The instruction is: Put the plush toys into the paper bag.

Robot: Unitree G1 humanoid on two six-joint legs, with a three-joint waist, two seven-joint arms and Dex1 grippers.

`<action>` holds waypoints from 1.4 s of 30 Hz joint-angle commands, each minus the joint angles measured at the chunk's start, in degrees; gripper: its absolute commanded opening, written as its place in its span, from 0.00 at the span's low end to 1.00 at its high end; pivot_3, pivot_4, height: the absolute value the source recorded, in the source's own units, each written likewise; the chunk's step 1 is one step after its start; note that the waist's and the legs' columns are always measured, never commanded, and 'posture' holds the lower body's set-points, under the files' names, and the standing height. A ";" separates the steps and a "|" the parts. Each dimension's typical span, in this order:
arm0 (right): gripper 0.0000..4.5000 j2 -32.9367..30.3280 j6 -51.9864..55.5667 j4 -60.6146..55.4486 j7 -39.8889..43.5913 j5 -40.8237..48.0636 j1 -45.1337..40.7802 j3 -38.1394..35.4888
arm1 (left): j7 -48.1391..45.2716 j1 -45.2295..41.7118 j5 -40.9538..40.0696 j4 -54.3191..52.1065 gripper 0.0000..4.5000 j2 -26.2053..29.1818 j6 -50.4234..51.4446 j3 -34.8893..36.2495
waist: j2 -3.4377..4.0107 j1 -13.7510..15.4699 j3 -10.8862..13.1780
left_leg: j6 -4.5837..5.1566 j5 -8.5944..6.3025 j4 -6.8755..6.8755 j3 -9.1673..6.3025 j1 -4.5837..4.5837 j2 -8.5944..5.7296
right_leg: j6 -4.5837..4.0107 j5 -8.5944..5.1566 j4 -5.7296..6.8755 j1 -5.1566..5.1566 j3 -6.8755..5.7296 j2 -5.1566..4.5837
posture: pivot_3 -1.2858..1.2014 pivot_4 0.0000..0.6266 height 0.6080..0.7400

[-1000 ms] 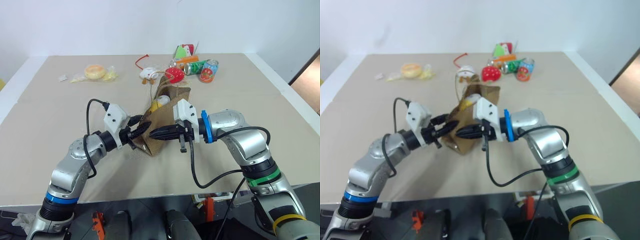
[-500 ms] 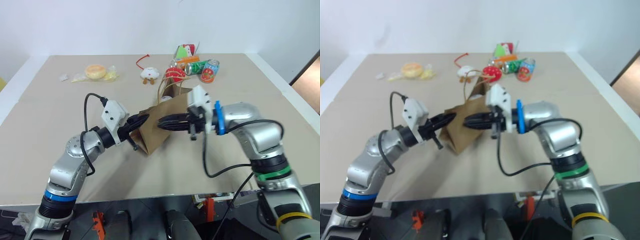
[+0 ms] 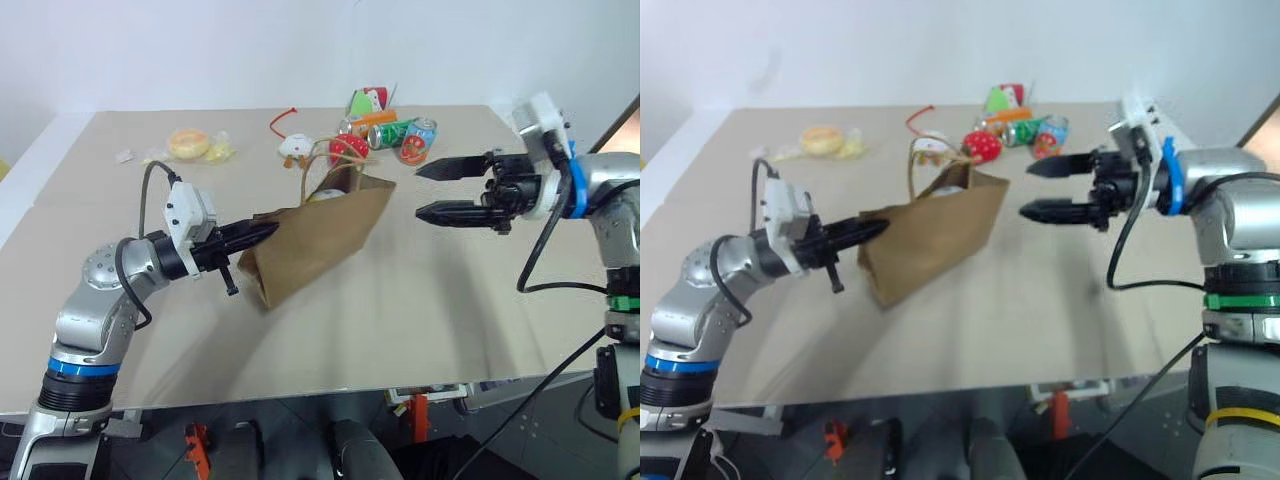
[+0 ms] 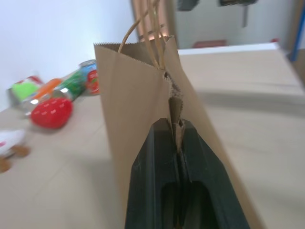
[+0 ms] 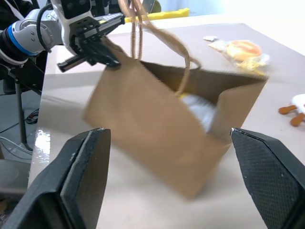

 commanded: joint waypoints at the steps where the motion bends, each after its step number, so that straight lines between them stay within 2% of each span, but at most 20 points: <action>1: 0.99 -1.11 -0.26 0.92 1.33 0.14 -3.25 -1.59 | -3.34 -0.06 -3.32 -5.83 0.00 1.48 1.51 -0.82 | 0.00 0.01 0.00 | 0.00 0.00 -0.01 0.01 -0.16 0.00 | 0.00 0.00 0.03 -0.19 0.01 0.00 | 0.52 0.24 1.00; 9: 0.99 -1.10 0.07 0.94 1.63 -0.15 -3.77 -1.31 | -10.87 1.56 -5.28 -9.79 0.00 3.35 2.45 -4.78 | 0.01 0.06 0.00 | 0.06 -0.10 -0.01 0.00 -0.28 0.00 | 0.19 0.03 0.06 -0.29 0.00 0.01 | 0.52 0.24 1.00; 13: 0.99 -0.46 0.15 -0.17 1.52 -0.02 -2.86 -0.98 | -16.46 2.16 0.45 -3.59 0.00 4.72 -4.03 -7.42 | 0.01 0.05 0.00 | 0.07 -0.09 0.07 0.02 -0.26 0.00 | -0.01 -0.03 0.08 -0.28 0.02 0.02 | 0.52 0.24 1.00; 18: 0.99 0.18 -0.02 -1.34 1.33 0.39 -1.69 -1.08 | -17.71 0.53 3.26 -0.89 0.00 5.21 -6.90 -7.62 | 0.01 0.06 0.00 | 0.08 -0.08 0.15 0.04 -0.26 0.00 | -0.01 0.00 0.09 -0.23 0.04 0.00 | 0.52 0.24 1.00; 21: 1.00 0.50 -0.33 -1.48 1.12 0.39 -1.30 -1.39 | -17.97 0.32 3.67 -0.37 0.19 5.72 -8.10 -6.51 | 0.01 0.07 0.00 | 0.08 -0.08 0.16 0.06 -0.26 0.00 | 0.00 0.00 0.09 -0.23 0.05 0.00 | 0.52 0.24 1.00; 27: 1.00 0.73 -1.32 -0.23 1.26 0.04 -1.07 -1.63 | -14.98 0.54 -0.83 -5.28 0.86 8.19 -2.88 -2.18 | 0.02 0.05 0.00 | 0.08 -0.08 0.11 0.07 -0.26 0.03 | 0.00 0.00 0.13 -0.29 0.05 0.02 | 0.52 0.24 1.00; 29: 1.00 0.83 -2.26 1.15 1.16 -0.45 -1.27 -1.65 | -13.27 1.12 -3.20 -7.63 0.99 9.50 0.43 -0.18 | 0.02 0.04 0.00 | 0.08 -0.08 0.10 0.07 -0.26 0.06 | 0.00 0.00 0.13 -0.29 0.05 0.03 | 0.52 0.24 1.00; 33: 1.00 0.99 -5.28 4.95 1.30 -2.04 -0.98 -1.41 | -3.99 1.39 -12.06 -11.00 0.99 9.99 10.93 6.39 | 0.01 0.04 0.00 | 0.09 -0.08 0.12 0.07 -0.26 0.06 | 0.01 0.00 0.15 -0.28 0.04 0.02 | 0.52 0.24 1.00; 34: 1.00 1.08 -6.62 6.25 1.32 -2.80 -0.64 -1.24 | -1.69 1.43 -11.72 -9.84 0.99 10.24 12.17 7.76 | 0.02 0.04 0.00 | 0.09 -0.08 0.14 0.07 -0.26 0.06 | 0.02 0.01 0.15 -0.28 0.04 0.02 | 0.52 0.24 1.00; 36: 1.00 1.43 -8.80 8.64 1.16 -4.08 -0.48 -1.05 | 0.66 1.66 -10.05 -6.78 0.99 10.84 12.85 9.26 | 0.02 0.04 0.00 | 0.09 -0.08 0.17 0.07 -0.24 0.06 | 0.05 0.02 0.16 -0.26 0.04 0.03 | 0.52 0.24 1.00; 39: 1.00 1.43 -12.67 13.63 1.52 -6.77 -0.97 -0.38 | 1.16 2.89 -2.33 -0.02 0.99 11.93 6.97 8.59 | 0.02 0.04 0.00 | 0.10 -0.07 0.18 0.08 -0.18 0.05 | 0.05 0.04 0.18 -0.23 0.04 0.05 | 0.52 0.24 1.00; 42: 1.00 1.17 -15.47 17.99 1.67 -8.84 -1.72 -0.32 | 2.16 2.91 1.75 4.09 0.99 11.52 4.48 7.28 | 0.02 0.05 0.00 | 0.10 -0.06 0.17 0.13 -0.16 0.05 | 0.02 0.05 0.18 -0.24 0.05 0.05 | 0.52 0.24 1.00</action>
